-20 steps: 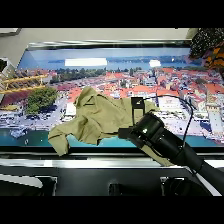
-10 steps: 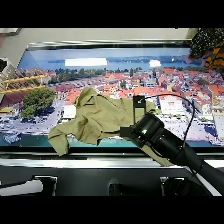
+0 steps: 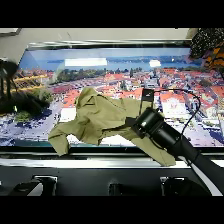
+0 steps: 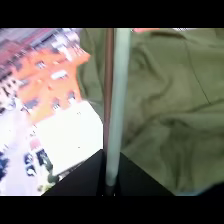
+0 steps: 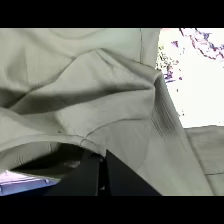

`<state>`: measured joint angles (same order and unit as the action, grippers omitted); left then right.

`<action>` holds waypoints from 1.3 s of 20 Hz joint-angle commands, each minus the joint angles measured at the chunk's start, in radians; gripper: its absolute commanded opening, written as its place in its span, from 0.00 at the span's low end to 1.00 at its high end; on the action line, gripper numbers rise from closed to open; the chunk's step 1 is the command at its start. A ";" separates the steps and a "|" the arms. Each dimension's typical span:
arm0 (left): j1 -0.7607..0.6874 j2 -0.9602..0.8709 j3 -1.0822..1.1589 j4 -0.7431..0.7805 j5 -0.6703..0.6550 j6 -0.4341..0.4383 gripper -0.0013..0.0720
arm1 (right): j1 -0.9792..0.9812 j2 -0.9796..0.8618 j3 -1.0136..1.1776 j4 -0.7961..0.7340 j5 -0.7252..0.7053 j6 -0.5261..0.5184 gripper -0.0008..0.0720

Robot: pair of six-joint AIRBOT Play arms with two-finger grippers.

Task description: Fold the clothes and pants, and hang the long-sleeved shirts on hangers.

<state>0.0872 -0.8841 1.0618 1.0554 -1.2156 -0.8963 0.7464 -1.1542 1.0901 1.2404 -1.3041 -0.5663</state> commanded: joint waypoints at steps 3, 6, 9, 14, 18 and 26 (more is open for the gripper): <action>-0.064 0.365 -0.355 -0.021 -0.116 0.022 0.06 | -0.174 -0.022 0.000 0.112 0.111 -0.079 0.07; -0.064 0.519 -0.449 -0.021 -0.193 -0.023 0.06 | -0.222 -0.046 0.000 0.133 0.121 -0.137 0.07; -0.064 0.630 -0.499 -0.054 -0.201 -0.084 0.06 | -0.226 -0.088 0.000 0.144 0.125 -0.158 0.07; -0.064 0.661 -0.613 -0.162 -0.112 -0.027 0.06 | -0.227 -0.134 0.000 0.147 0.124 -0.159 0.07; -0.064 0.581 -0.615 -0.184 -0.043 0.045 0.06 | -0.227 -0.134 0.001 0.145 0.076 -0.159 0.07; -0.064 0.464 -0.468 -0.181 -0.227 0.142 0.06 | -0.246 -0.140 0.002 0.098 0.103 -0.097 0.07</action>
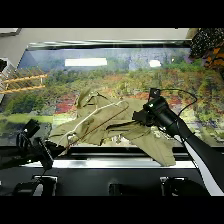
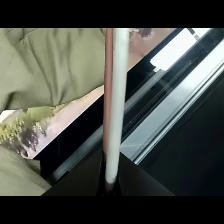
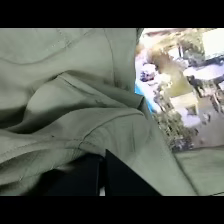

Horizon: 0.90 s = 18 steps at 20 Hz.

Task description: Fold the clothes and pants, and hang the long-sleeved shirts on hangers.

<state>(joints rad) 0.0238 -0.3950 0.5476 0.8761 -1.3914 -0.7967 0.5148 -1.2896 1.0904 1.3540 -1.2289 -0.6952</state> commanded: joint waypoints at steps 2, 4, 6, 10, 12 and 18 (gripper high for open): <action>0.000 -0.025 0.057 -0.005 -0.060 0.050 0.06 | -0.065 -0.017 0.002 0.010 0.043 0.037 0.07; -0.001 -0.025 0.056 -0.005 -0.069 0.050 0.06 | -0.129 -0.027 0.002 0.055 0.086 0.011 0.07; -0.001 -0.025 0.056 -0.013 -0.072 0.052 0.06 | -0.173 -0.038 0.002 0.109 0.149 -0.029 0.07; -0.001 -0.040 0.056 -0.066 -0.082 0.072 0.06 | -0.188 -0.075 0.003 0.140 0.203 -0.058 0.07; -0.016 -0.078 0.052 -0.066 -0.085 0.072 0.06 | -0.188 -0.079 0.003 0.142 0.219 -0.056 0.07; -0.106 -0.220 0.027 -0.041 -0.047 0.073 0.06 | -0.188 -0.079 0.026 0.134 0.232 -0.058 0.07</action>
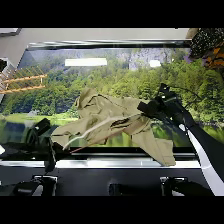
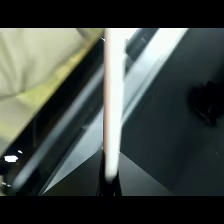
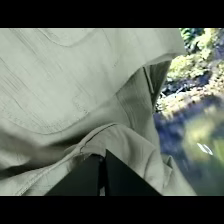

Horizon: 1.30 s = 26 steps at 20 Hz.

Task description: Fold the clothes and pants, and hang the long-sleeved shirts on hangers.

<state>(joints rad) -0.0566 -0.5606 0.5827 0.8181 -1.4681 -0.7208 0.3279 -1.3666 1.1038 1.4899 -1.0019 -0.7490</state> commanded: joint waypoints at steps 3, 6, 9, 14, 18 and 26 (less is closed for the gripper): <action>-0.026 -0.090 -0.008 0.022 0.062 0.006 0.06 | -0.001 0.005 0.025 -0.002 -0.028 -0.033 0.07; -0.025 -0.089 -0.002 0.020 0.080 0.018 0.06 | -0.001 0.009 0.025 -0.012 -0.080 -0.055 0.07; -0.015 -0.059 0.058 0.019 0.062 0.018 0.06 | -0.001 0.009 0.025 -0.056 -0.093 -0.058 0.07; 0.016 -0.007 0.106 0.019 0.030 0.009 0.06 | -0.001 0.009 0.025 -0.097 -0.079 -0.023 0.07; 0.016 0.006 0.106 -0.004 0.014 -0.001 0.06 | -0.001 0.005 0.025 -0.098 -0.073 -0.010 0.07; 0.016 -0.063 0.104 0.023 0.049 0.008 0.06 | 0.000 0.008 0.025 -0.053 -0.076 -0.010 0.07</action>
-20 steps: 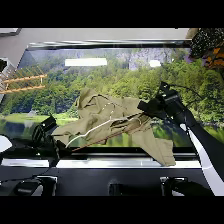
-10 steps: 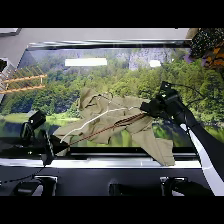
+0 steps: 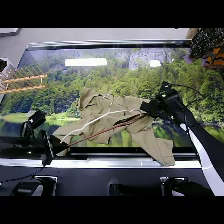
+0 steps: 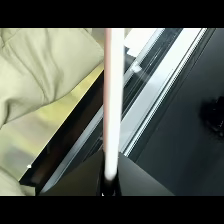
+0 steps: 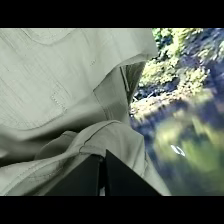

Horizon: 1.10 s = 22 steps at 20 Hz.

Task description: Fold the clothes and pants, and hang the long-sleeved shirts on hangers.

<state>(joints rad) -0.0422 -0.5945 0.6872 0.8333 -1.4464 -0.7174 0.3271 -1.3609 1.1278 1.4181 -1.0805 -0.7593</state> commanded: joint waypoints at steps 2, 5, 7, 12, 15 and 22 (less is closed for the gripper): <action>-0.003 -0.072 -0.001 0.008 0.033 0.019 0.06 | 0.001 0.011 0.001 0.031 0.011 -0.004 0.07; -0.015 -0.126 -0.001 0.004 0.075 0.043 0.06 | 0.001 0.033 0.001 0.037 0.013 -0.021 0.07; -0.028 -0.150 -0.001 0.004 0.077 0.049 0.06 | 0.001 0.052 0.001 0.037 0.013 -0.027 0.07; -0.101 -0.167 0.000 -0.022 0.079 0.048 0.06 | 0.001 0.104 0.001 0.061 0.078 -0.051 0.07; -0.128 -0.167 0.000 -0.035 0.103 0.045 0.06 | 0.001 0.154 0.001 0.090 0.108 -0.080 0.07; -0.128 -0.167 0.000 -0.077 0.189 0.045 0.06 | 0.001 0.327 0.001 0.186 0.073 -0.147 0.07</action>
<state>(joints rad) -0.1677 -0.7612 0.6868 0.7738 -1.3041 -0.6720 0.3271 -1.1038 1.1278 1.5585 -0.9882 -0.8848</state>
